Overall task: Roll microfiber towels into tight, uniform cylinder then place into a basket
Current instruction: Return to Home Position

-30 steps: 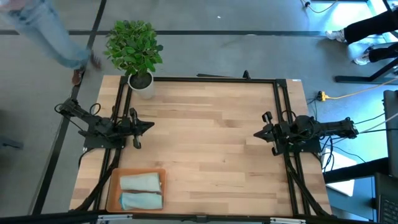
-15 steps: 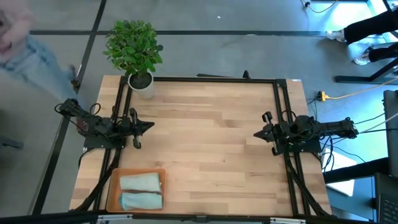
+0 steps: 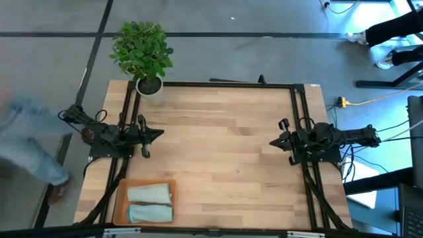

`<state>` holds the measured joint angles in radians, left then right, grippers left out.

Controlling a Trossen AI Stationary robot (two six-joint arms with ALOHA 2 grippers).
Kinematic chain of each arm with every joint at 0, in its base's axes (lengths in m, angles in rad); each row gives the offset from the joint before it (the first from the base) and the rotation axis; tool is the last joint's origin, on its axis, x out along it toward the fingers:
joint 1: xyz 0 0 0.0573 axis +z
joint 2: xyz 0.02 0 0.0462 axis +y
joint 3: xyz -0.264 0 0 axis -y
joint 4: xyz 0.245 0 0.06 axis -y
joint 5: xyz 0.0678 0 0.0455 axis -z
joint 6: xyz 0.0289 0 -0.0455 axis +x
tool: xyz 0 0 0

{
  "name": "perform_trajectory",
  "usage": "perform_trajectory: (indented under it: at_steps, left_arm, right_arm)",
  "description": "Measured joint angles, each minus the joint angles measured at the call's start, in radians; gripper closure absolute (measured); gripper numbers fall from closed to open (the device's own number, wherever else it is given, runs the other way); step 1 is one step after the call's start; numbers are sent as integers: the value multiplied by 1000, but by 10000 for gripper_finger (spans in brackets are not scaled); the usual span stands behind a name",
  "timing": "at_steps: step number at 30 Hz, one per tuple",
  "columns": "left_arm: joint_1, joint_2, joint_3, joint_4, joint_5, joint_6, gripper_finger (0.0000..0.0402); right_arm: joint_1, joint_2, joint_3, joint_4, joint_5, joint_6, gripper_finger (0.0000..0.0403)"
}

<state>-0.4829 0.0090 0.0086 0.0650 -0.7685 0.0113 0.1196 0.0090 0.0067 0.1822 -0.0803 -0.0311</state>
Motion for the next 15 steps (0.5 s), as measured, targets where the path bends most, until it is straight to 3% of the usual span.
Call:
perform_trajectory:
  at_steps: [15]
  left_arm:
    - [0, 0, 0, 0, 0, 0, 399]
  right_arm:
    - [0, 0, 0, 0, 0, 0, 385]
